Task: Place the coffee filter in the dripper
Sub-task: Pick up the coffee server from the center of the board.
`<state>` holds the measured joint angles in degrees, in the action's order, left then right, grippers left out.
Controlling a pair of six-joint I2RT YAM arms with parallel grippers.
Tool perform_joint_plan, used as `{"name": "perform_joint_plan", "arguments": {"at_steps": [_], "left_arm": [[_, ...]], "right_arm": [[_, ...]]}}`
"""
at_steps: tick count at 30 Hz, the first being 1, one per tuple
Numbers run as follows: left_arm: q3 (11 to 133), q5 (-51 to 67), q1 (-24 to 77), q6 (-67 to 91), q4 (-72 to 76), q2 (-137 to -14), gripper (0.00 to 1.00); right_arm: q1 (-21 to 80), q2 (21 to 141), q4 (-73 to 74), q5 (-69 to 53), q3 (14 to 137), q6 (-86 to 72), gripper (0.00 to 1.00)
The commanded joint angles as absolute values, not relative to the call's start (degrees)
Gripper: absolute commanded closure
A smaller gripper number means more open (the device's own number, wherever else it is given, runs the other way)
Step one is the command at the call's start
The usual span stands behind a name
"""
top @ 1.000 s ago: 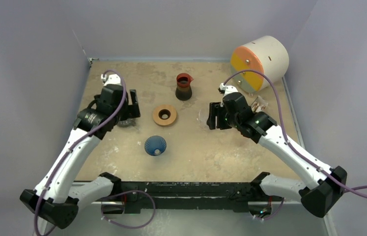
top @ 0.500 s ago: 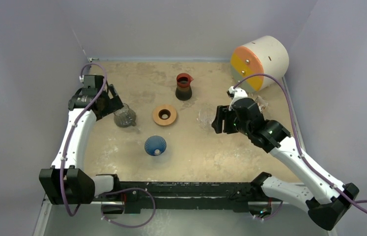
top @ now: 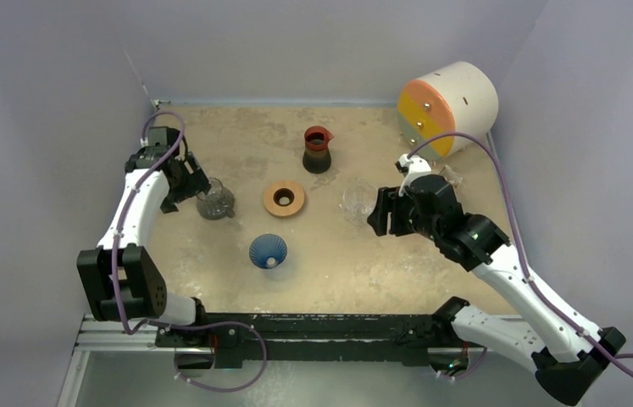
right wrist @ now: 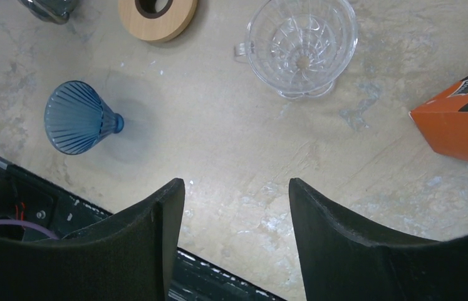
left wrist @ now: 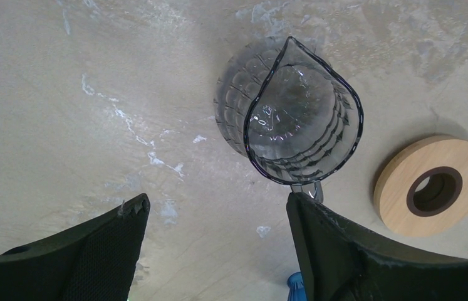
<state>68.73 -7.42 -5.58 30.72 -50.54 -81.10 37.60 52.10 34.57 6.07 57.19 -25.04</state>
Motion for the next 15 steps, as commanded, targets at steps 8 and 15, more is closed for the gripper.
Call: {"name": "perform_joint_plan", "arguments": {"at_steps": [8, 15], "left_arm": [[71.77, -6.5, -6.24, 33.25, -47.68, -85.67, 0.27], [73.72, -6.05, -6.24, 34.57, -46.5, -90.7, 0.41]], "right_arm": [[37.71, 48.63, 36.62, 4.17, 55.85, -23.9, 0.35], [37.71, 46.64, 37.73, 4.18, 55.23, -23.78, 0.36]]}}
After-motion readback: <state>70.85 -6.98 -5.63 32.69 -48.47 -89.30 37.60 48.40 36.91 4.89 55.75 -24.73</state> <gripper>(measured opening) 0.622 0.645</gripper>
